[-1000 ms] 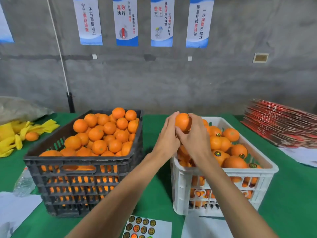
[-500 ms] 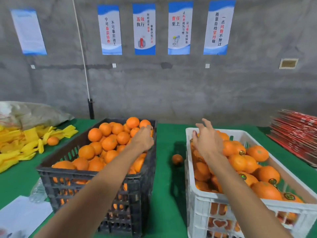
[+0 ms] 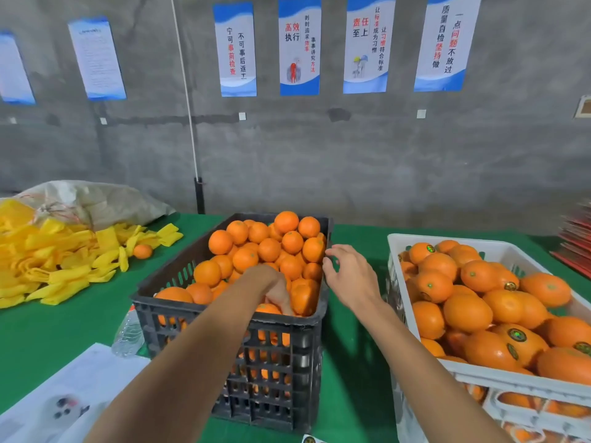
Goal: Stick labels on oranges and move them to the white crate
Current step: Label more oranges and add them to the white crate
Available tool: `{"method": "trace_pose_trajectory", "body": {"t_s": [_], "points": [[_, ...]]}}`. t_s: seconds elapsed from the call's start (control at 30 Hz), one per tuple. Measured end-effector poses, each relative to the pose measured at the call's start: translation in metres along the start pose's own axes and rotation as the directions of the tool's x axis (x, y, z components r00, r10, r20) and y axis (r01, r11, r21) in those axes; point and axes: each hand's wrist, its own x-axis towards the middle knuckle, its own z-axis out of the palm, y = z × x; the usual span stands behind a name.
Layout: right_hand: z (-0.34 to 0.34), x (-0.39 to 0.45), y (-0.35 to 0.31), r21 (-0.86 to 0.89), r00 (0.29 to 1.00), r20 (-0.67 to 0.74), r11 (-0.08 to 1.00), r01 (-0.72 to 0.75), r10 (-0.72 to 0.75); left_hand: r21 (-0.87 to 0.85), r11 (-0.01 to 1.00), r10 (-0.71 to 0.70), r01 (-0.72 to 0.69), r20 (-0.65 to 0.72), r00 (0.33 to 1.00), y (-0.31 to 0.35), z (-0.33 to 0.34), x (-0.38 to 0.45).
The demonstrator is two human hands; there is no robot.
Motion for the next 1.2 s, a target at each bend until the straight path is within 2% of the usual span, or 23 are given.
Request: {"method": "trace_pose_trajectory", "body": {"t_s": [0.07,0.1,0.13,0.17,0.23,0.27,0.33,0.4,0.47,0.53,0.67,0.77,0.83,0.9,1.0,1.1,1.2], "points": [[-0.004,-0.003,-0.001,0.021,1.0,0.009,1.0,0.0,0.0,-0.035,0.998,0.053,-0.054,-0.031,0.998,-0.002,-0.001,-0.005],[-0.008,-0.005,-0.001,0.03,1.0,0.01,1.0,0.003,-0.003,-0.084,0.992,0.084,-0.092,-0.098,0.992,-0.003,-0.001,-0.008],[-0.011,-0.007,-0.002,0.041,1.0,0.006,0.999,0.008,-0.008,-0.126,0.982,0.112,-0.142,-0.223,0.968,-0.001,-0.001,-0.012],[-0.015,-0.009,-0.003,0.048,1.0,0.0,0.999,0.015,-0.015,-0.147,0.97,0.125,-0.195,-0.386,0.914,0.001,-0.001,-0.018],[-0.021,-0.015,-0.008,0.04,0.999,-0.025,0.998,0.04,-0.039,-0.141,0.926,0.159,-0.35,-0.696,0.701,0.011,0.001,-0.031],[-0.025,-0.019,-0.01,0.051,0.997,-0.048,0.997,0.058,-0.055,-0.13,0.877,0.192,-0.463,-0.789,0.584,0.018,0.003,-0.039],[-0.035,-0.029,-0.017,0.156,0.99,-0.123,0.984,0.09,-0.071,-0.095,0.73,0.255,-0.677,-0.881,0.398,0.034,0.013,-0.057],[-0.047,-0.041,-0.021,0.302,0.975,-0.219,0.948,0.102,-0.035,-0.03,0.614,0.28,-0.788,-0.926,0.254,0.05,0.027,-0.074],[-0.056,-0.058,-0.019,0.401,0.952,-0.306,0.91,0.103,0.027,0.004,0.544,0.282,-0.839,-0.943,0.179,0.068,0.043,-0.089],[-0.061,-0.08,-0.015,0.436,0.924,-0.376,0.894,0.106,0.073,-0.008,0.522,0.306,-0.853,-0.932,0.195,0.086,0.06,-0.097],[-0.06,-0.129,0.005,0.462,0.906,-0.405,0.883,0.084,0.126,0.029,0.535,0.392,-0.844,-0.894,0.217,0.11,0.112,-0.101],[-0.056,-0.165,0.018,0.356,0.921,-0.386,0.929,0.096,0.053,-0.001,0.448,0.322,-0.894,-0.933,0.163,0.106,0.16,-0.099],[-0.046,-0.19,0.023,0.269,0.946,-0.324,0.958,0.104,-0.011,-0.051,0.391,0.266,-0.919,-0.95,0.166,0.095,0.194,-0.091],[-0.032,-0.217,0.031,0.238,0.976,-0.214,0.966,0.097,-0.046,-0.143,0.372,0.251,-0.917,-0.936,0.248,0.084,0.23,-0.079],[-0.011,-0.25,0.048,0.239,0.999,-0.004,0.97,0.036,-0.036,-0.289,0.422,0.275,-0.859,-0.863,0.425,0.072,0.279,-0.061],[0.005,-0.269,0.062,0.226,0.992,0.124,0.973,-0.038,0.01,-0.331,0.505,0.29,-0.797,-0.805,0.518,0.066,0.313,-0.043],[0.012,-0.274,0.072,0.211,0.978,0.204,0.973,-0.088,0.045,-0.332,0.586,0.29,-0.74,-0.766,0.573,0.065,0.331,-0.026]]}}
